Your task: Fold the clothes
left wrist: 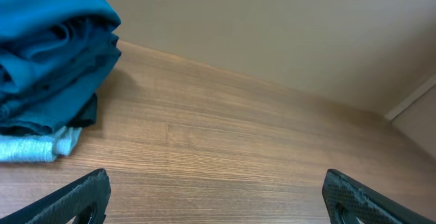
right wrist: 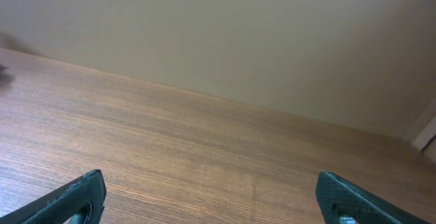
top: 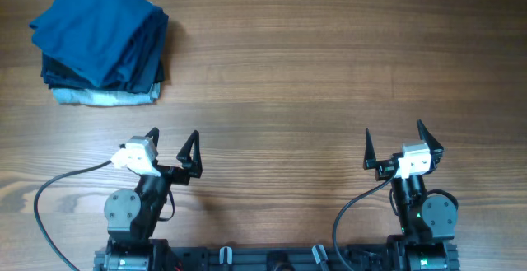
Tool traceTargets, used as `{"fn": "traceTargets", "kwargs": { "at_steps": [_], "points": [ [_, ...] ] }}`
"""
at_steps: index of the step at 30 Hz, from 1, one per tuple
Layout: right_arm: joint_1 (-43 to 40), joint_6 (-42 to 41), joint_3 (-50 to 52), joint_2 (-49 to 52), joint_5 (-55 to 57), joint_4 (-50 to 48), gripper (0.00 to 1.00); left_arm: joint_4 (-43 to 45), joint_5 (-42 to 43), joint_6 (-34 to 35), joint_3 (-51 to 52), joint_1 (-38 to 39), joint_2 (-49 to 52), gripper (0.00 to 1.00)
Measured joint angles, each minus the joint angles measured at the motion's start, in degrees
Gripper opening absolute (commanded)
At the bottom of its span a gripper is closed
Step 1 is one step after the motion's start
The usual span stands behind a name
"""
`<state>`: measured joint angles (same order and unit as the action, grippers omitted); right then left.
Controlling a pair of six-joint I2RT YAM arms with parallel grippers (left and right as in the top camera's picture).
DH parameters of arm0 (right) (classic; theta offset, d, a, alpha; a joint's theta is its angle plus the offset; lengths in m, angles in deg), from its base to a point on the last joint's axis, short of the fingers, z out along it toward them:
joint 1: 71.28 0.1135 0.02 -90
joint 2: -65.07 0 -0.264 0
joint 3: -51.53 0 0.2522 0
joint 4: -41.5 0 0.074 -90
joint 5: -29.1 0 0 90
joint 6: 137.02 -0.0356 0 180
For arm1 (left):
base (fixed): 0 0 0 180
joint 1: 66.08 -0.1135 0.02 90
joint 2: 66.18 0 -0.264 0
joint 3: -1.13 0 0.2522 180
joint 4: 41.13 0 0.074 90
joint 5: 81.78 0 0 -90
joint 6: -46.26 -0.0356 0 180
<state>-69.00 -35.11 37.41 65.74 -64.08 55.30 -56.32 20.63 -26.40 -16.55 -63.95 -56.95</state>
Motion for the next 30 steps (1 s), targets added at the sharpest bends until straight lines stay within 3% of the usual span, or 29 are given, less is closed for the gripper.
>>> {"fn": "traceTargets", "kwargs": {
  "at_steps": [13, 18, 30],
  "points": [
    [0.0, 0.0, 0.0, 0.0, 0.0, 0.0, 1.0, -2.4, -3.0, -20.2, 3.0, 0.0, -8.4, 1.0],
    [0.0, 0.0, 0.0, 0.0, 0.0, 0.0, 1.0, -2.8, -8.1, -21.6, 3.0, 0.0, -8.4, 1.0],
    [0.0, 0.0, 0.0, 0.0, 0.0, 0.0, 1.0, -2.8, -8.3, -21.8, 3.0, 0.0, -8.4, 1.0]
  ]
}}
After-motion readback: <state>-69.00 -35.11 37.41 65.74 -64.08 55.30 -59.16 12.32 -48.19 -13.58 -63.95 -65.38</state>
